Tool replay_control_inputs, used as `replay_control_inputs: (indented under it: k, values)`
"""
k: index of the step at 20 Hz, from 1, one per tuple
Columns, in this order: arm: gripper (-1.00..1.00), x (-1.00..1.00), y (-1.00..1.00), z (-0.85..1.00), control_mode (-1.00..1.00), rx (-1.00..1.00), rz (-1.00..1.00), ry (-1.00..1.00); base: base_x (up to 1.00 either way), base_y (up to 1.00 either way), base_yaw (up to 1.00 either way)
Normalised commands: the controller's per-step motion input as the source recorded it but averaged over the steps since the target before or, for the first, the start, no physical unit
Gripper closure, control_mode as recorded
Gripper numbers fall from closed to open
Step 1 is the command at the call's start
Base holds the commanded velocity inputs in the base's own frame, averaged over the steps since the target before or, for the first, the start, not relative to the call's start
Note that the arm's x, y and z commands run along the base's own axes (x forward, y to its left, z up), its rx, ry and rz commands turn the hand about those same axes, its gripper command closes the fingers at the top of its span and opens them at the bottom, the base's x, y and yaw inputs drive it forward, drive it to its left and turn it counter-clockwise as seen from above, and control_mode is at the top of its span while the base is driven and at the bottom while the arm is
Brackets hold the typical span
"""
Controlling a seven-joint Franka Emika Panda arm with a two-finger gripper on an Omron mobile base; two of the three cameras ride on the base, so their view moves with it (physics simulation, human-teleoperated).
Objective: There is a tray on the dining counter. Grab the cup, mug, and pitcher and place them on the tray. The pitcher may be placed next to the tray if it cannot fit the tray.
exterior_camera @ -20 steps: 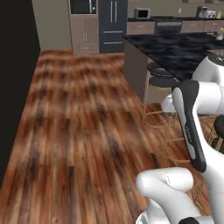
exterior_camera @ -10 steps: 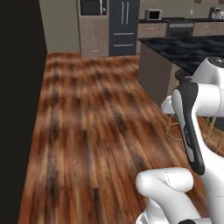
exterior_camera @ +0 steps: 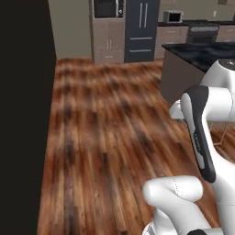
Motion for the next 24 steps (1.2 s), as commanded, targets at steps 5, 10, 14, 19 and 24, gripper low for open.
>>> replay_control_inputs:
  k: [5, 10, 14, 19, 24]
  values:
    - [-1.0, 0.0, 0.0, 0.0, 1.0, 0.0, 0.0, 0.0, 1.0, 0.29, 0.01]
    - [-1.0, 0.0, 0.0, 0.0, 1.0, 0.0, 0.0, 0.0, 1.0, 0.05, 0.0]
    - [-1.0, 0.0, 0.0, 0.0, 1.0, 0.0, 0.0, 0.0, 1.0, 0.09, 0.0]
    - [-1.0, 0.0, 0.0, 0.0, 1.0, 0.0, 0.0, 0.0, 1.0, 0.16, 0.0]
    - [-1.0, 0.0, 0.0, 0.0, 1.0, 0.0, 0.0, 0.0, 1.0, 0.19, 0.0]
